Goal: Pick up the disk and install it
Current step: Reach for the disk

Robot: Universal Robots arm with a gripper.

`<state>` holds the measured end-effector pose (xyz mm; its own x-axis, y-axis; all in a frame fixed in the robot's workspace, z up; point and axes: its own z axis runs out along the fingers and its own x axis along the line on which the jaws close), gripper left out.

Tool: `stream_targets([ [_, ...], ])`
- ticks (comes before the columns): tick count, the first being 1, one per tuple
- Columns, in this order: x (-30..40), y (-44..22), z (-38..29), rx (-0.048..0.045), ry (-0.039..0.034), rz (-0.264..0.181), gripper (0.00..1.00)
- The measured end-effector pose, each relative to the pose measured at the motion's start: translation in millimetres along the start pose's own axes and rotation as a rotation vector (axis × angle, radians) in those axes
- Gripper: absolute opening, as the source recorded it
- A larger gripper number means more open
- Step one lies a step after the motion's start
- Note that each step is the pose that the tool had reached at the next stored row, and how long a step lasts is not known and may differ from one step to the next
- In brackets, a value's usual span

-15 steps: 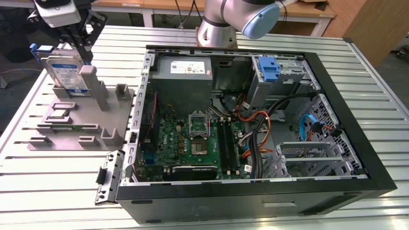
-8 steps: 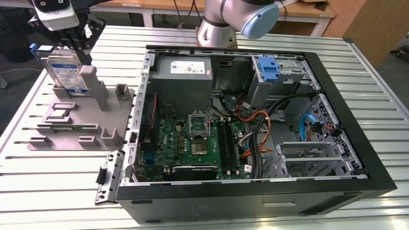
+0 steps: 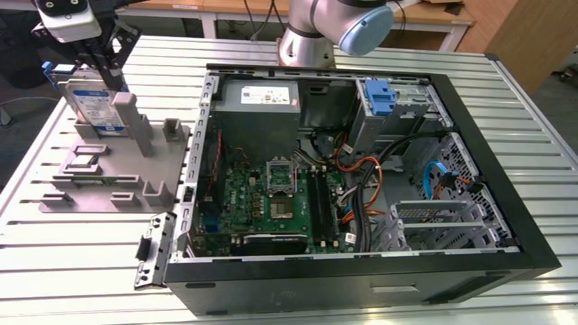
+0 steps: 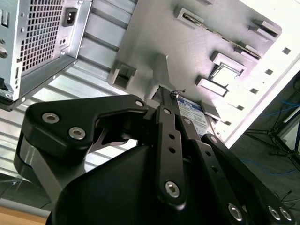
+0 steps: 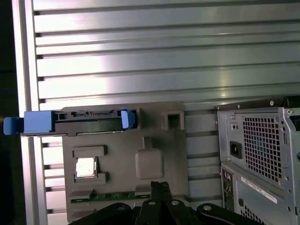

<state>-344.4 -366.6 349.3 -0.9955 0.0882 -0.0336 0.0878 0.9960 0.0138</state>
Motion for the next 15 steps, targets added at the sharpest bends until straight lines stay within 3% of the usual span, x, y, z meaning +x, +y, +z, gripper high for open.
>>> stream_targets([
  [8,23.5,2.1,2.0,0.0001,0.0,0.002,0.1],
  [9,35.6,5.1,3.7,0.0001,0.0001,0.002,0.1],
  [15,41.4,14.4,5.0,0.0001,0.0,0.003,0.1],
])
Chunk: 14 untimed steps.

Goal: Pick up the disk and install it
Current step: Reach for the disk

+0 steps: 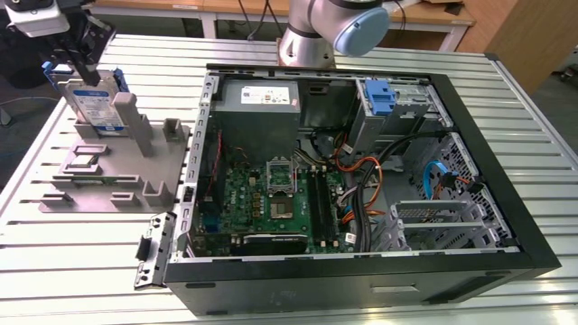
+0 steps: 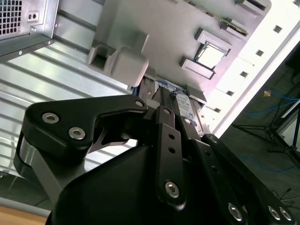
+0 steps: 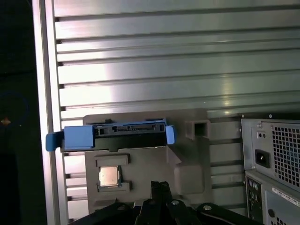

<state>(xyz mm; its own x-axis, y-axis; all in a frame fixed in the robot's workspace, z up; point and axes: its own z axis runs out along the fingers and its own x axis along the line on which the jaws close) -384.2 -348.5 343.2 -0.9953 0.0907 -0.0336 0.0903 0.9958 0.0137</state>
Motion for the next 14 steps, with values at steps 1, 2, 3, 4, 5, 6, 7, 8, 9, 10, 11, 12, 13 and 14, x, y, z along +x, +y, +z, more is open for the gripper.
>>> stream_targets([
  [1,0.8,1.9,0.2,0.0,0.0,0.0,0.1],
  [2,1.6,3.9,0.4,0.0,0.0,0.0,0.1],
  [3,2.4,6.1,0.6,-0.0001,-0.0001,0.0,0.1],
  [4,3.2,8.4,0.9,0.0,-0.0001,0.0,0.1],
  [5,4.3,10.8,1.1,0.0,0.0,0.0,0.1],
  [6,5.4,12.8,1.3,0.0,0.0,0.0,0.1],
  [7,6.7,14.4,1.6,0.0,-0.0001,0.0,0.1],
  [8,8.5,15.6,1.8,0.0,0.0,0.0,0.1],
  [9,10.5,16.7,2.0,0.0,0.0,0.0,0.1],
  [10,12.8,17.7,2.3,0.0,0.0,0.0,0.1],
  [11,15.1,18.7,2.6,0.0,0.0,0.0,0.1],
  [12,17.0,19.6,2.9,0.0,-0.0001,0.0,0.1],
  [13,18.2,20.5,3.2,-0.0001,-0.0002,0.0,0.1],
  [14,19.3,21.8,3.5,-0.0001,-0.0002,0.0,0.1],
])
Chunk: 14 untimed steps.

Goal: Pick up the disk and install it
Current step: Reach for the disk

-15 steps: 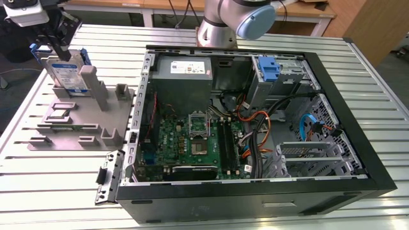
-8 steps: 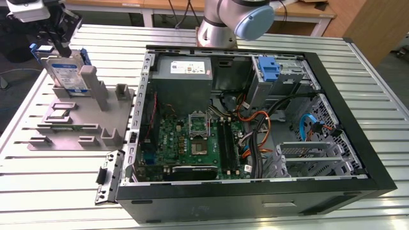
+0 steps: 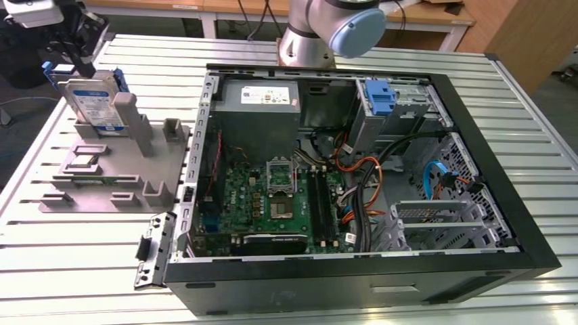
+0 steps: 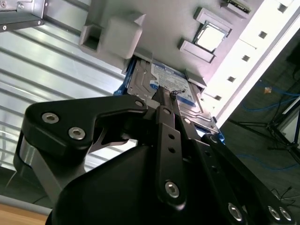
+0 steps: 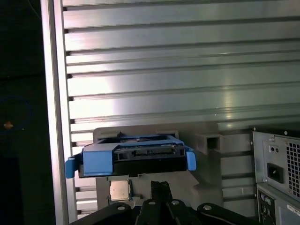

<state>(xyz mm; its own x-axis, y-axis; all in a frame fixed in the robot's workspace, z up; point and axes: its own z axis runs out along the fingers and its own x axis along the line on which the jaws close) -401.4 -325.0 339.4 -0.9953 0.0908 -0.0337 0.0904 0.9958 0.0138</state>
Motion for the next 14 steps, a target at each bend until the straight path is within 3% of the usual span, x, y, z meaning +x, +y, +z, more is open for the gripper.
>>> stream_targets([
  [7,8.7,12.5,2.0,0.0001,0.0002,0.0,0.1],
  [14,18.0,15.7,3.9,0.0,0.0,0.0,0.1],
])
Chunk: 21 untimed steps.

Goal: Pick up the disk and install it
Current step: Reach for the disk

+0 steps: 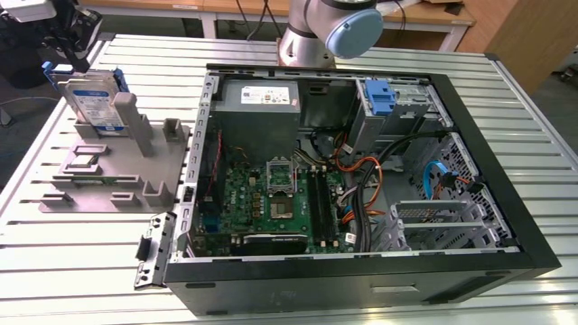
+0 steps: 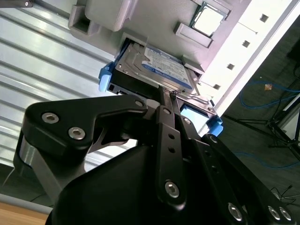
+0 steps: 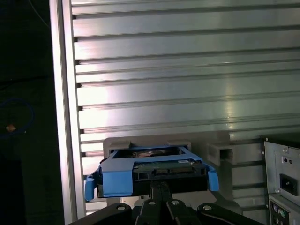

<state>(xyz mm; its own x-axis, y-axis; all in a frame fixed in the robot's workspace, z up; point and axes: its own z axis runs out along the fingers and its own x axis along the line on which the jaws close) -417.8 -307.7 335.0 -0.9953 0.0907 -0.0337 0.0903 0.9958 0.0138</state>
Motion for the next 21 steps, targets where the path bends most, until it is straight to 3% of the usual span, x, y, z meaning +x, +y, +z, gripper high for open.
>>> stream_targets([
  [14,4.7,-0.3,0.5,0.0001,0.0002,0.0,0.1],
  [21,13.8,-0.8,3.5,0.0001,0.0001,0.0,0.1],
])
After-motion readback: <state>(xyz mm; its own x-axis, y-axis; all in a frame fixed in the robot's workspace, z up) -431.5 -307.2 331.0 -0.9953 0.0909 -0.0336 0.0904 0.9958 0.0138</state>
